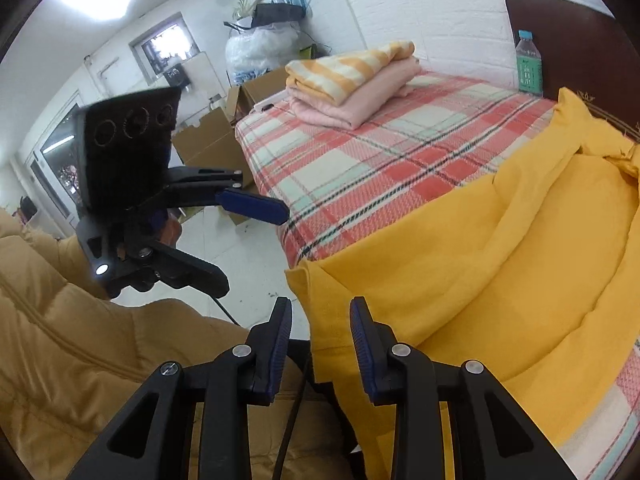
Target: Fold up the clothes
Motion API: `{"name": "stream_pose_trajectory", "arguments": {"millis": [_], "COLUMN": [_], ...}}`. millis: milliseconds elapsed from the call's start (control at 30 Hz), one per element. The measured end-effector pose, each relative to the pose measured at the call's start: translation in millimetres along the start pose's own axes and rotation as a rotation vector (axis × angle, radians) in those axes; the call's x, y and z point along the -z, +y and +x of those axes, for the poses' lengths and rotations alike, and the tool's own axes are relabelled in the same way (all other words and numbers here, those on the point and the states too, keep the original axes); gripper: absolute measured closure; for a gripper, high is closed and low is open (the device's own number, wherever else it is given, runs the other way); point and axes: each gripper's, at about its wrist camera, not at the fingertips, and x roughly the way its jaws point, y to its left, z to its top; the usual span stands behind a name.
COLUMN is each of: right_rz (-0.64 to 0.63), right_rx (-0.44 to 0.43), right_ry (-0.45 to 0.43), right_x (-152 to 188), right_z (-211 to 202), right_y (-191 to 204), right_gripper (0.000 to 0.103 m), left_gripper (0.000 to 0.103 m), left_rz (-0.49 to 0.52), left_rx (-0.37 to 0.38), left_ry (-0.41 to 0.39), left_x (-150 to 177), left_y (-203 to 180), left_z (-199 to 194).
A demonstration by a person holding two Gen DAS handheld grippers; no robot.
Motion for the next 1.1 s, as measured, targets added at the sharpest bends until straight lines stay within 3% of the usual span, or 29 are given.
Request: {"name": "stream_pose_trajectory", "arguments": {"millis": [167, 333, 533, 600, 800, 1100], "right_rz": [0.036, 0.084, 0.308, 0.374, 0.507, 0.616], "right_rx": [-0.004, -0.002, 0.038, 0.063, 0.121, 0.117], "right_ry": [0.030, 0.042, -0.160, -0.186, -0.192, -0.244], "right_x": [13.4, 27.6, 64.4, 80.9, 117.8, 120.3], "right_z": [1.5, -2.7, -71.2, -85.5, -100.7, -93.2], "right_y": [-1.6, -4.9, -27.9, -32.1, -33.7, -40.5], "right_gripper": [0.072, 0.070, 0.059, 0.058, 0.058, 0.056], "left_gripper": [0.034, 0.034, 0.032, 0.019, 0.019, 0.019], "left_rz": [0.009, 0.001, -0.126, -0.148, -0.170, -0.171], "left_rx": [0.042, 0.036, 0.081, 0.061, 0.080, 0.095], "left_ry": [0.102, 0.162, 0.010, -0.006, 0.052, 0.103], "left_x": [8.8, 26.8, 24.1, 19.4, 13.4, 13.1], "left_y": [-1.1, 0.5, 16.8, 22.0, 26.7, 15.6], "left_z": [32.4, 26.8, -10.9, -9.9, 21.2, 48.2]}}
